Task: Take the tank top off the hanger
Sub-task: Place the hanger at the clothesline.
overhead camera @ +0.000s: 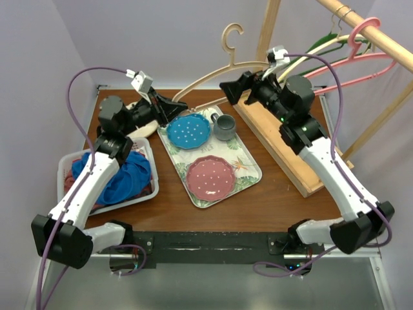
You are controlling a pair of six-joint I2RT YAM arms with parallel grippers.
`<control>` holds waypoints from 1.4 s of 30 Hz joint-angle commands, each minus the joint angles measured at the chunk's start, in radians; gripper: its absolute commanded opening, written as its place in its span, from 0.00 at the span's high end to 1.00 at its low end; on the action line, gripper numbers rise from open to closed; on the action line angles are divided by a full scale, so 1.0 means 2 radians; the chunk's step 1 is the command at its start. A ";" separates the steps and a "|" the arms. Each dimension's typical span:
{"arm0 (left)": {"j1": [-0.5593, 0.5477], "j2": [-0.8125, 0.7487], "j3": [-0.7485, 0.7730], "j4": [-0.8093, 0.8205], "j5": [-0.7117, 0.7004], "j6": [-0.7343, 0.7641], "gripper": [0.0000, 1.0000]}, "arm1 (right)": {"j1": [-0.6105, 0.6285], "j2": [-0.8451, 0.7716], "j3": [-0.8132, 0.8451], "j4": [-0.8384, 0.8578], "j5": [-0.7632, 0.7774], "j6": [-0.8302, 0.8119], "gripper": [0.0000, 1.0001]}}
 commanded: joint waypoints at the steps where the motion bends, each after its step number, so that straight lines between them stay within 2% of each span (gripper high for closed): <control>1: -0.005 0.028 0.042 0.051 -0.009 0.009 1.00 | 0.003 -0.065 -0.041 -0.014 -0.076 -0.004 0.01; 6: -0.023 0.058 0.074 0.063 -0.009 0.031 1.00 | 0.004 -0.131 -0.116 -0.026 -0.161 0.015 0.01; 13: -0.085 0.132 0.154 0.037 -0.074 0.114 1.00 | 0.016 -0.234 -0.227 -0.026 -0.221 0.074 0.01; 18: -0.121 0.189 0.232 0.015 -0.105 0.143 1.00 | 0.020 -0.283 -0.268 -0.032 -0.225 0.081 0.01; 25: -0.162 0.276 0.322 0.016 -0.156 0.172 1.00 | 0.024 -0.320 -0.316 0.011 -0.241 0.153 0.01; 30: -0.190 0.343 0.408 -0.010 -0.163 0.187 1.00 | 0.025 -0.353 -0.313 -0.011 -0.229 0.148 0.01; 42: -0.205 0.349 0.408 0.054 -0.209 0.176 1.00 | 0.026 -0.364 -0.303 -0.039 -0.227 0.130 0.01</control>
